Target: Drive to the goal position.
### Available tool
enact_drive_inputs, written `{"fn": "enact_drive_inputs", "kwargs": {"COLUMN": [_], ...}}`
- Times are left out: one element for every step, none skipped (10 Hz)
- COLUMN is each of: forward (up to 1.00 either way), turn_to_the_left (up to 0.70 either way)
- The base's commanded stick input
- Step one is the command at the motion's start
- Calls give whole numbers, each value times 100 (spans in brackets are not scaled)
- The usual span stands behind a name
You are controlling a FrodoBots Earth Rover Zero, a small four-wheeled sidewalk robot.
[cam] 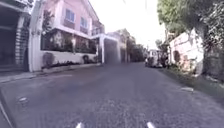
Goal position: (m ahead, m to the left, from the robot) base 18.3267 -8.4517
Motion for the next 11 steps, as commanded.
{"fn": "enact_drive_inputs", "kwargs": {"forward": [70, 70, 70, 70, 70, 70, 70, 70, 70, 70, 70], "turn_to_the_left": [0, 0, 0, 0, 0, 0, -9, -27, -28, -28, -28]}}
